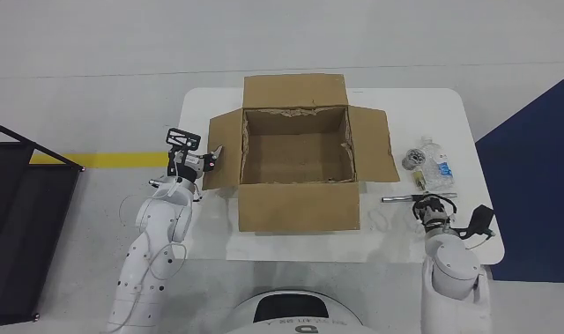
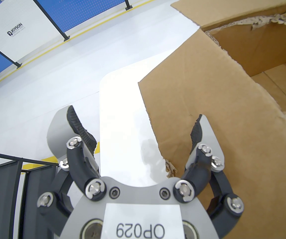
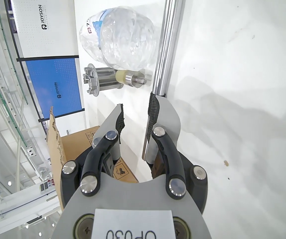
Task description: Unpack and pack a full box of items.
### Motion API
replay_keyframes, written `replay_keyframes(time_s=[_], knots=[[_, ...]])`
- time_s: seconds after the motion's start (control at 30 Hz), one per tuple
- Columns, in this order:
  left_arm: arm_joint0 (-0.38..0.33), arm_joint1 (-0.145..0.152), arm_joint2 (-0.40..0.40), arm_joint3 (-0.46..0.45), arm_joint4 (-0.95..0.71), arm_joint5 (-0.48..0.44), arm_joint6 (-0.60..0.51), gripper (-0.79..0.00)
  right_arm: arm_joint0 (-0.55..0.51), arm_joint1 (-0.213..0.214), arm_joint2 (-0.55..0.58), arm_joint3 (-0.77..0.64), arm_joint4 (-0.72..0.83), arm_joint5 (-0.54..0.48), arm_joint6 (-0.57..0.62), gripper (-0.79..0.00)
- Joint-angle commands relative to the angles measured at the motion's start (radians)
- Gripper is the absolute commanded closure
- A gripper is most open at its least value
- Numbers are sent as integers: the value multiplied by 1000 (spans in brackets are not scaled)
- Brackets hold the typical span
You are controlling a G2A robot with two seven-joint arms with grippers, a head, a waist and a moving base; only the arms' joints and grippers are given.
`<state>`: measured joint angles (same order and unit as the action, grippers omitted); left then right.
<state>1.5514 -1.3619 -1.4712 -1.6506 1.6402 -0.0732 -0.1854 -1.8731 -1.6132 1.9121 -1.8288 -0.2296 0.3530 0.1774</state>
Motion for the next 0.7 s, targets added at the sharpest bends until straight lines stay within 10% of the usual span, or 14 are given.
replay_keyframes(time_s=[0.0,0.4,0.5,0.53,0.67], knots=[[0,0,0,0,0,0,0,-785,2,2,-8,5,-6,25,5,-228],[0,0,0,0,0,0,0,-785,-118,-4,-50,-167,45,-139,-73,-283],[0,0,0,0,0,0,0,-785,-169,-1,-121,-278,-12,-270,-9,-468],[0,0,0,0,0,0,0,-785,-177,2,-153,-313,-43,-319,40,-785],[0,0,0,0,0,0,0,-785,-184,6,-180,-335,-67,-366,98,-785]])
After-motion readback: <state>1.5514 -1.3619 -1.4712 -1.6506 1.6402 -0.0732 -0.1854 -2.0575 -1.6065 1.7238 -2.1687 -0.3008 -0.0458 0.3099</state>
